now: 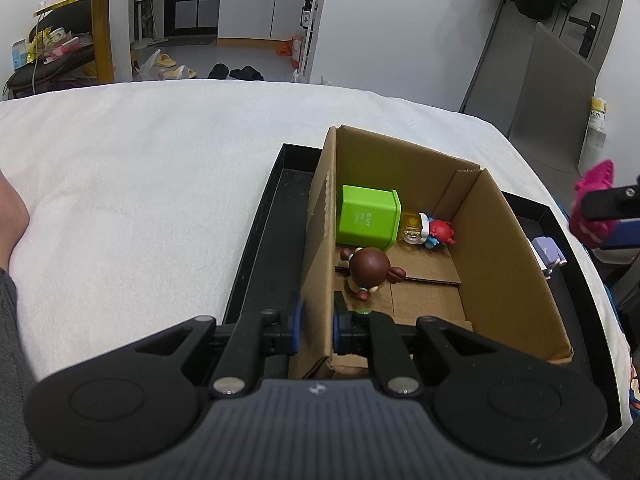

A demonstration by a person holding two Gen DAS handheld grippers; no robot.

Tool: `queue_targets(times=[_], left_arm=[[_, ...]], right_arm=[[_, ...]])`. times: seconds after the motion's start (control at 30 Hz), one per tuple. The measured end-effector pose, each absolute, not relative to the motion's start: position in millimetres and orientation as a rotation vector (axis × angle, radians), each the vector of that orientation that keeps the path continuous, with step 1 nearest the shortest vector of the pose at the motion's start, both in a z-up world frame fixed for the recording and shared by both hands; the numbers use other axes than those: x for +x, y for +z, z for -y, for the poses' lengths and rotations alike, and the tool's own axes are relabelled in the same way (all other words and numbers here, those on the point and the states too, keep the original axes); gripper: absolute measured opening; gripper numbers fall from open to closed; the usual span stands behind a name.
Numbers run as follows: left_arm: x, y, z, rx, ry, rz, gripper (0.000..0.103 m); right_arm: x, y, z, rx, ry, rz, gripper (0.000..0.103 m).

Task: Organize rigid objects
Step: 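Lift the magenta dinosaur with the right gripper and carry it over the box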

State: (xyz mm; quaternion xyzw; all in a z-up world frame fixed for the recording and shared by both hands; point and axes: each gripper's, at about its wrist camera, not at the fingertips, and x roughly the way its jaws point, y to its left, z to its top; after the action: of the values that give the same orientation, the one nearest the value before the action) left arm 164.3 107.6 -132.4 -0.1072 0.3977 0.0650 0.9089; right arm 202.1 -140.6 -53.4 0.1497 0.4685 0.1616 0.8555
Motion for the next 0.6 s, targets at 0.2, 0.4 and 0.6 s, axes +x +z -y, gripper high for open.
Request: queue_targets(times=[0.2,0.4,0.6], left_arm=[[164.2,-131.5,-108.7,-0.227,0.136,-0.819,0.013],[163.7,-133.1,-111.3,-0.241,0.136,-0.819,0.013],[163.6,-133.4,-111.8,-0.246,0.137,-0.820,0.013]], right_arm=[[201.9,-51.2,111.3,0.244,0.437,-0.992,0.038],[205.4,-52.7,82.1,0.167,0.491,-1.010,0.038],[208.5,-59.3,56.9,0.081,0.499,-1.025,0.038]])
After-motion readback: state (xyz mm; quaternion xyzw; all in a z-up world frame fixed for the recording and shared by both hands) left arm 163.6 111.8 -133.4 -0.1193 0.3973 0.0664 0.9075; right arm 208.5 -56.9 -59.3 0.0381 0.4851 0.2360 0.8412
